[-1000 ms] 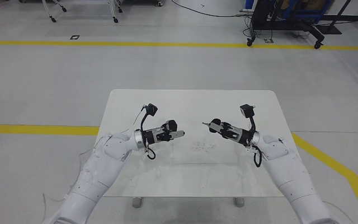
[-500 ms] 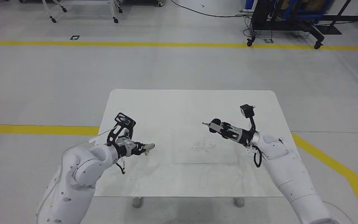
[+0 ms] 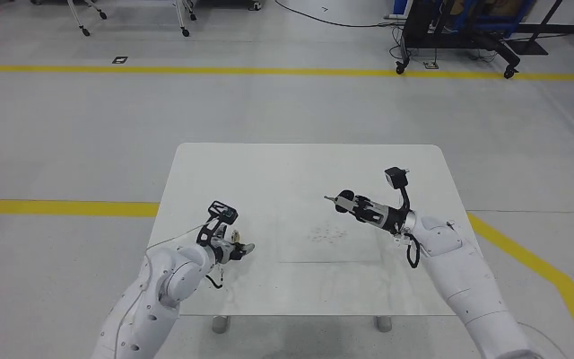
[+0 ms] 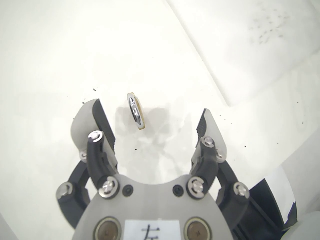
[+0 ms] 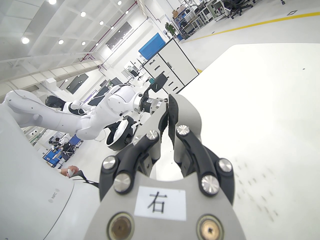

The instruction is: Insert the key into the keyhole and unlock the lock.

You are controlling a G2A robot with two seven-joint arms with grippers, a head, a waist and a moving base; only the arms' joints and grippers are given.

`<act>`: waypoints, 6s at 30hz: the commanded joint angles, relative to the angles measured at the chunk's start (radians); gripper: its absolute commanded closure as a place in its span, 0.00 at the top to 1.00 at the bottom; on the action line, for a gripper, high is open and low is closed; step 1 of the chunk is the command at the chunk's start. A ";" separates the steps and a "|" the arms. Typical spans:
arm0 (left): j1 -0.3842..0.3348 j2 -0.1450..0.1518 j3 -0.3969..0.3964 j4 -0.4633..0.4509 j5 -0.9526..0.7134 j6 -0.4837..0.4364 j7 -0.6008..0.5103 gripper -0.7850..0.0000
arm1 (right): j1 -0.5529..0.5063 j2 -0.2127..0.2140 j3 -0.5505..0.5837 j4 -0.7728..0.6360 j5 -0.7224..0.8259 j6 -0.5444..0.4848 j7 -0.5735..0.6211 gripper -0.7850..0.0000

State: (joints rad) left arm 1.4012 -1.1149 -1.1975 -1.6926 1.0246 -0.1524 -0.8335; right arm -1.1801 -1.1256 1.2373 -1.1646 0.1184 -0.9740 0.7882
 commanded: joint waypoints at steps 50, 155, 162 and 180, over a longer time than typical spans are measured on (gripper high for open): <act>-0.081 -0.015 0.051 0.029 0.073 0.063 -0.072 0.00 | 0.000 0.000 0.000 0.000 0.000 0.000 0.000 0.00; -0.354 -0.139 0.203 0.593 -1.459 -0.165 0.047 0.00 | 0.111 -0.129 -0.163 0.135 0.130 0.009 -0.365 0.00; -0.450 -0.166 0.222 0.683 -1.585 0.019 0.038 0.00 | -0.010 -0.096 -0.089 -0.073 0.144 0.243 -0.302 0.00; -0.570 -0.220 0.310 0.778 -1.580 0.064 0.112 0.00 | -0.182 -0.051 0.035 -0.449 0.009 0.708 -0.274 0.00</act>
State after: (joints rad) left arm 0.8307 -1.3349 -0.8874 -0.9146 -0.5554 -0.0887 -0.7212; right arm -1.3625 -1.1763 1.2724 -1.6131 0.1272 -0.2670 0.5139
